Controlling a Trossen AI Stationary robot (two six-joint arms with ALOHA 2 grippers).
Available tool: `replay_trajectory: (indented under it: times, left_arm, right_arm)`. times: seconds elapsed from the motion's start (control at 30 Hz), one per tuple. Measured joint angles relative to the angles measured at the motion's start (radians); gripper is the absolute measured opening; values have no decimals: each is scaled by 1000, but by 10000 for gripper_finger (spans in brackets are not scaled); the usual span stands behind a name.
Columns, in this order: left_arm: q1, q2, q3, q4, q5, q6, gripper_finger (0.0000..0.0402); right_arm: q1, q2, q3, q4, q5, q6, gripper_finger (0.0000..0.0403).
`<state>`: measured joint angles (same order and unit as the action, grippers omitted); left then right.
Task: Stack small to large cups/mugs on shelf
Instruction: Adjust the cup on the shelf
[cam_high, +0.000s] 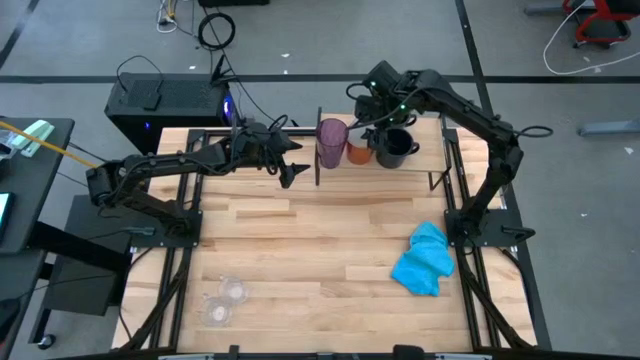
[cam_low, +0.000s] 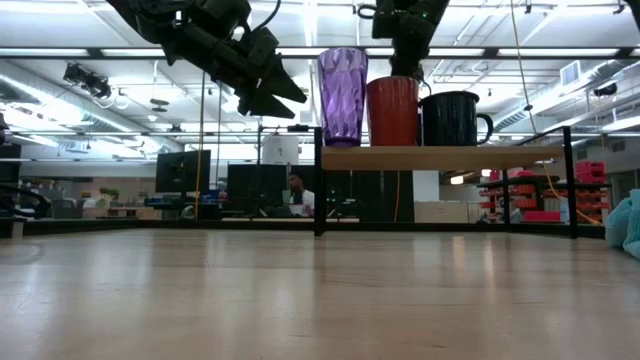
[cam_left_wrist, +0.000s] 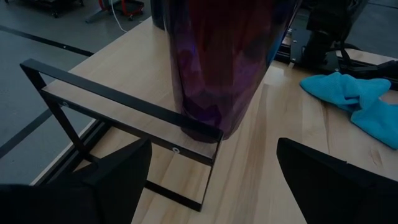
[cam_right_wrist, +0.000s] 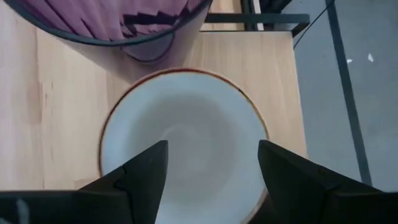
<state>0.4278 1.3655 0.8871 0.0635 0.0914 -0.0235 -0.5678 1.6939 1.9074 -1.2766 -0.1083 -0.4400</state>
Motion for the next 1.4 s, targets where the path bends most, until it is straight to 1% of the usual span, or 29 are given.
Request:
replay_trajectory:
  times: [0.23,0.37,0.47,0.63,0.8,0.9,0.97,1.03,1.13,1.23,1.33,1.4]
  left_arm:
    - [0,-8,0,-12,0,17,355]
    - [0,-70,3,-73,0,40,355]
    - [0,-114,2,-128,0,43,355]
    - [-3,-185,9,-290,0,33,355]
    - [-13,-215,66,-507,-1,-24,355]
    - [-35,-218,114,-650,0,-37,355]
    - [-58,-218,145,-770,0,-36,355]
    - [-88,-218,178,-895,7,-38,355]
    - [-145,-218,200,-1066,60,-79,355]
    - [-215,-218,207,-1141,105,-155,355]
    - [-288,-217,207,-1166,109,-229,355]
    - [-335,-214,207,-1163,109,-269,355]
  right_arm:
    - [5,0,89,-73,2,8,255]
    - [17,-1,157,-129,6,38,248]
    - [41,-8,175,-134,6,72,242]
    - [125,-32,176,-181,2,97,234]
    - [222,-64,169,-154,2,162,226]
    - [288,-84,118,-126,2,192,223]
    - [336,-102,59,-78,3,207,220]
    - [380,-132,-26,0,4,228,217]
    - [439,-189,-168,107,5,262,213]
    - [492,-254,-309,180,10,296,208]
    - [534,-329,-430,226,58,344,205]
    - [557,-383,-513,286,77,374,203]
